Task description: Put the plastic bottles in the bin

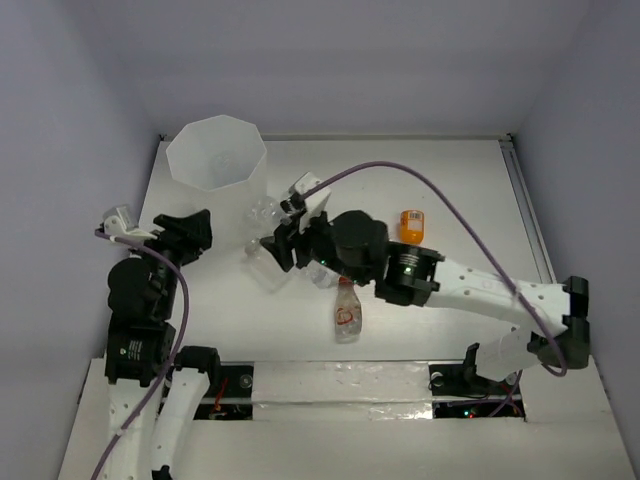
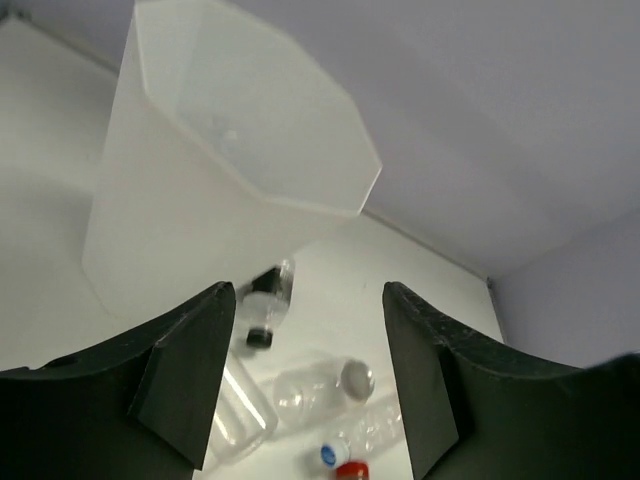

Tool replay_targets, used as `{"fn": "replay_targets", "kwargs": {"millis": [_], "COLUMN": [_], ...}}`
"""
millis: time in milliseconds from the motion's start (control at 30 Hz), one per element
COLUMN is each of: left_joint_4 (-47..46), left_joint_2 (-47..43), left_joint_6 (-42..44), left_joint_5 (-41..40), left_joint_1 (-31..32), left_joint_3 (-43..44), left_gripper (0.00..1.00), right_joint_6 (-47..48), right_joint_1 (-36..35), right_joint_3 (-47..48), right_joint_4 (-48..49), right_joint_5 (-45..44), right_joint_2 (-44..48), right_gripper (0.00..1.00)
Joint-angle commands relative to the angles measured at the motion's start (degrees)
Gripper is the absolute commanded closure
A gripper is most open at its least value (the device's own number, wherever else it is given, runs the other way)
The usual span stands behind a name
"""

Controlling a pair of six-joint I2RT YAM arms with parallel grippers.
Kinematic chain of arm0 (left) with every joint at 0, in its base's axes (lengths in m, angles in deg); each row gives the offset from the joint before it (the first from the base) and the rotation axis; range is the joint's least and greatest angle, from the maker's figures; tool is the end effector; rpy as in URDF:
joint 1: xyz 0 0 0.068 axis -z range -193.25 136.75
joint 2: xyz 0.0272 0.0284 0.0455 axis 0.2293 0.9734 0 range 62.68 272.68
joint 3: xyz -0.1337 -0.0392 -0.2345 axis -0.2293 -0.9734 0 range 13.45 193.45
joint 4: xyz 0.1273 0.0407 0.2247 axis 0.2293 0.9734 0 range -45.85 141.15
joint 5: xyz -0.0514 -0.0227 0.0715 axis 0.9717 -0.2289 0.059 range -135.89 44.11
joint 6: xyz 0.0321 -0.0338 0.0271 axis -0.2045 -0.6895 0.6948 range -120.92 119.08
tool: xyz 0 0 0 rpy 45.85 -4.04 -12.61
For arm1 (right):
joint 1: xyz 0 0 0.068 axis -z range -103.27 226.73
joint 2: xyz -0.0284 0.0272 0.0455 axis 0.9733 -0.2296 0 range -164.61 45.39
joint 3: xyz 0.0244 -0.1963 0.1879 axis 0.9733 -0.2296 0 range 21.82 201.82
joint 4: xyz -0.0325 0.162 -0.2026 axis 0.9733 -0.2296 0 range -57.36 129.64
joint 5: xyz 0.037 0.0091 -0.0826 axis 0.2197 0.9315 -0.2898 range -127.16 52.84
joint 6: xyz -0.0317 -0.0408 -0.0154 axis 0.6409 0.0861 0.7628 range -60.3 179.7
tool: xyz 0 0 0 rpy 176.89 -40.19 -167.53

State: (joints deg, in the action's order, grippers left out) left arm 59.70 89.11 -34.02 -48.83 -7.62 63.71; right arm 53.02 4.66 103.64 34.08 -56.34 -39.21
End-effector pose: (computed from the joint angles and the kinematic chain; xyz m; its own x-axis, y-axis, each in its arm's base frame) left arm 0.0916 -0.0072 0.4006 0.0940 -0.5573 -0.8250 0.1181 0.8290 -0.5466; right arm 0.1187 0.3286 0.4088 -0.1371 -0.0672 -0.9883 -0.7878 0.6121 0.0677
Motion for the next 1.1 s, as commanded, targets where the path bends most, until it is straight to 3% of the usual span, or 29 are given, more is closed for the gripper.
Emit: {"fn": "replay_targets", "kwargs": {"millis": [0, 167, 367, 433, 467, 600, 800, 967, 1067], "left_joint_4": [7.9, 4.9, -0.2, -1.2, -1.6, -0.7, 3.3, 4.0, 5.7], "left_joint_2": [-4.1, -11.7, -12.8, -12.6, -12.5, -13.4, -10.9, -4.5, -0.8], "left_joint_6": [-5.1, -12.1, -17.3, -18.1, -18.1, -18.7, -21.0, -21.6, -19.3], "left_joint_5": [4.6, 11.0, 16.2, 17.1, 16.7, 13.6, 9.4, 7.0, 4.2], "left_joint_1": [-0.2, -0.2, -0.2, -0.2, -0.2, -0.2, -0.2, 0.9, 0.9], "left_joint_3": [-5.9, -15.3, -24.9, -26.8, -27.1, -27.9, -27.3, -26.9, -24.2], "left_gripper": [0.43, 0.46, 0.18, 0.04, 0.02, 0.01, 0.01, 0.01, 0.01], "right_joint_6": [4.4, 9.0, 9.0, 6.9, 4.8, -2.7, -4.7, -7.1, -7.7], "right_joint_1": [1.8, 6.1, 10.7, 13.3, 14.1, 17.2, 18.3, 19.4, 19.4], "right_joint_3": [2.3, 13.2, 33.2, 36.4, 37.7, 49.8, 68.8, 64.5, 63.2], "right_joint_4": [1.8, 3.6, 10.7, 16.2, 18.4, 25.1, 28.0, 33.1, 32.5], "right_joint_5": [-1.5, 4.4, 8.3, 10.9, 11.1, 14.5, 14.7, 14.6, 16.3], "right_joint_2": [3.1, -0.5, -13.8, -19.3, -21.2, -31.2, -47.0, -48.7, -50.0], "right_gripper": [0.54, 0.55, 0.59, 0.6, 0.6, 0.63, 0.65, 0.64, 0.53]}}
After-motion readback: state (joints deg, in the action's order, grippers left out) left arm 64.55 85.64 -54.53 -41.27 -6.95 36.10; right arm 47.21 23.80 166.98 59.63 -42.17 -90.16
